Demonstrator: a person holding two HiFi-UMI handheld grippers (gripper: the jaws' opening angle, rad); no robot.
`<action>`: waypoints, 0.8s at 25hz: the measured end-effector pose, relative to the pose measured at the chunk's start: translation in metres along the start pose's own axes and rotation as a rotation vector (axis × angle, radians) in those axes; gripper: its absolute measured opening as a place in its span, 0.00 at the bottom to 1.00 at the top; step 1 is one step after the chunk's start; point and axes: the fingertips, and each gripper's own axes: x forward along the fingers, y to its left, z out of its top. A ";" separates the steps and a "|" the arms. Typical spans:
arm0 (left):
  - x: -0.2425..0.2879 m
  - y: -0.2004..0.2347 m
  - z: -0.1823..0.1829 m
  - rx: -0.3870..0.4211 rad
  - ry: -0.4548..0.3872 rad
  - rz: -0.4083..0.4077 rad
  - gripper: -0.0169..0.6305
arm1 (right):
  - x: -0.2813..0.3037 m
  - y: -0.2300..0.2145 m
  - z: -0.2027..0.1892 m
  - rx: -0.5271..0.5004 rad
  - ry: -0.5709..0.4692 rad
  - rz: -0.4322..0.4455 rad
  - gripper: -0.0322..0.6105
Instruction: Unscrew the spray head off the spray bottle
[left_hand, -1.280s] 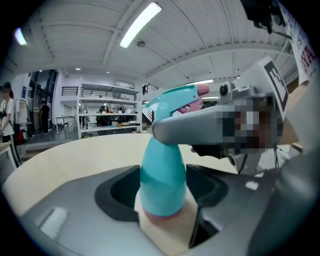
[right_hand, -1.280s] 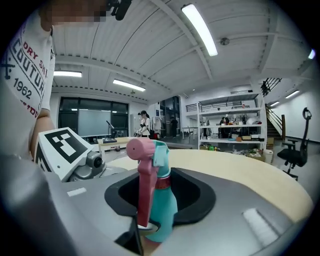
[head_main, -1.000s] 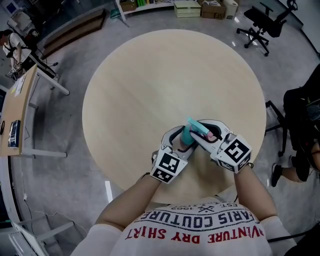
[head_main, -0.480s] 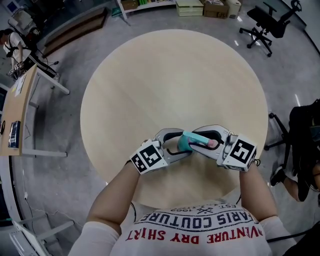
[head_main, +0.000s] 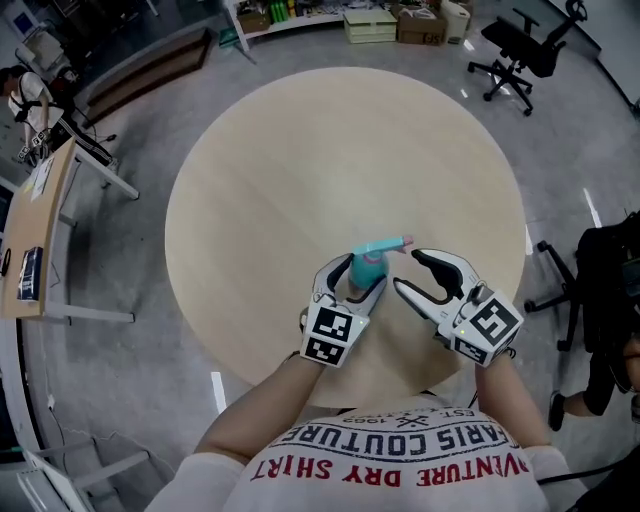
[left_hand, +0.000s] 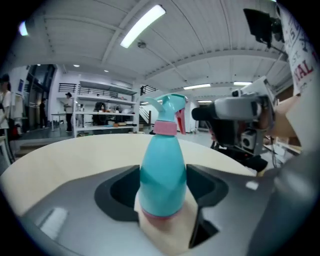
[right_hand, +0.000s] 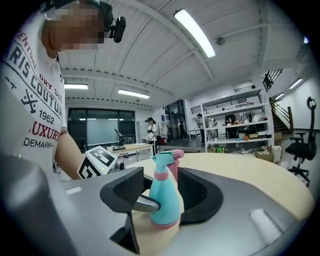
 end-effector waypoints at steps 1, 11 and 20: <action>0.000 0.000 0.000 -0.018 0.000 0.039 0.47 | -0.002 0.003 0.000 0.001 -0.002 -0.012 0.38; -0.008 -0.023 -0.001 -0.056 0.014 0.150 0.47 | 0.026 0.014 -0.021 -0.063 0.073 -0.098 0.32; -0.008 -0.025 -0.002 -0.038 0.004 0.134 0.47 | 0.038 0.013 -0.021 -0.071 0.067 -0.083 0.25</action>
